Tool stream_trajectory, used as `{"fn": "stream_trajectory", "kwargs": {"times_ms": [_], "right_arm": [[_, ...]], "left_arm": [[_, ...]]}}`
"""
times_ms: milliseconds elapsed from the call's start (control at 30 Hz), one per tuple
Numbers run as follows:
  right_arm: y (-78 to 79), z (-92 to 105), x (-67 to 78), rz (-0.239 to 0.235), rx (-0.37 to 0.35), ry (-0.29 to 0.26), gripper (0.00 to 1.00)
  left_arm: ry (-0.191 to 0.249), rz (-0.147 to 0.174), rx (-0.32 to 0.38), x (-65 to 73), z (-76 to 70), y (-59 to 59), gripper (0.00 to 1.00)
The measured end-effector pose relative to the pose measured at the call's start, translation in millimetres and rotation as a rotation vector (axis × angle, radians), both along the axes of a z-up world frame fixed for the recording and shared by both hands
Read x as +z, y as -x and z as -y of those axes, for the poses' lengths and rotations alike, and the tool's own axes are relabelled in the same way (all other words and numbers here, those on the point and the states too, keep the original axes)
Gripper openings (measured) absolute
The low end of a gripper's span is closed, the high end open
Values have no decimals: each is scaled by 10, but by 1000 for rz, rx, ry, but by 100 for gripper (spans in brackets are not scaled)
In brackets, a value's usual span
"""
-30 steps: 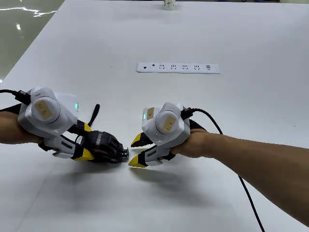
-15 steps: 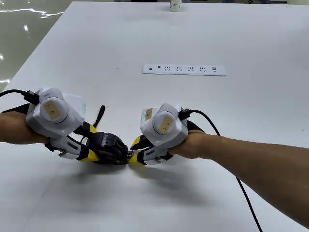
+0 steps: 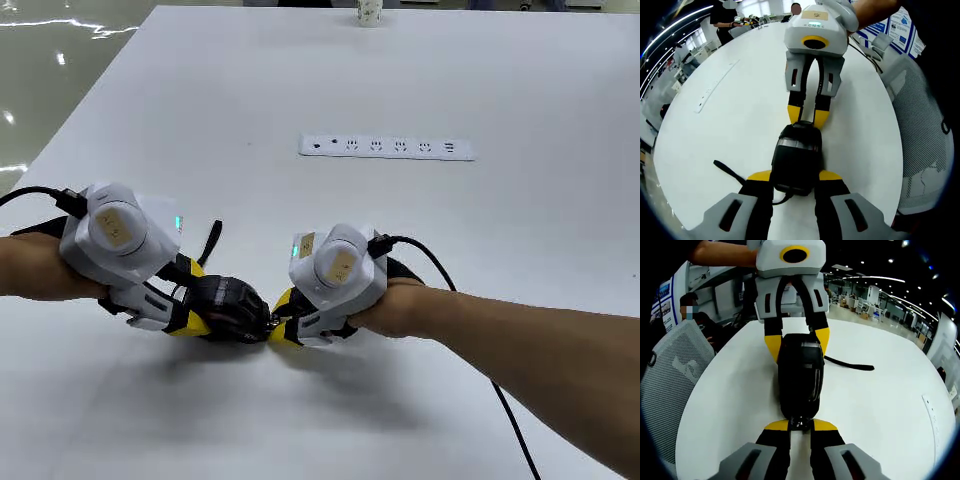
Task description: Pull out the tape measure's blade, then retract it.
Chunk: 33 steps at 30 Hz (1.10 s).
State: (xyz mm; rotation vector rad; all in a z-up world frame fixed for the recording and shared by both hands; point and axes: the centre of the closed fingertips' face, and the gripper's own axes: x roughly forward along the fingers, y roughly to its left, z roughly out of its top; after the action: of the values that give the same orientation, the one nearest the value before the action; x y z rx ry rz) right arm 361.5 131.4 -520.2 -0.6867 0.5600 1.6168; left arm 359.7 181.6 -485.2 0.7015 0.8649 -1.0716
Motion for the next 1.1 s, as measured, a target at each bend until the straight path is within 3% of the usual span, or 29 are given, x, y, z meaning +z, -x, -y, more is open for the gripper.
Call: {"fn": "stream_trajectory", "kwargs": {"times_ms": [500,1100], "right_arm": [[-8,28,-7,0,7,8,10],[-54,272,-15,-4,-7,23,10]], "left_arm": [[2,-2,0,0,3,-4,25],[8,-1,5,-4,13,-1,25]]}}
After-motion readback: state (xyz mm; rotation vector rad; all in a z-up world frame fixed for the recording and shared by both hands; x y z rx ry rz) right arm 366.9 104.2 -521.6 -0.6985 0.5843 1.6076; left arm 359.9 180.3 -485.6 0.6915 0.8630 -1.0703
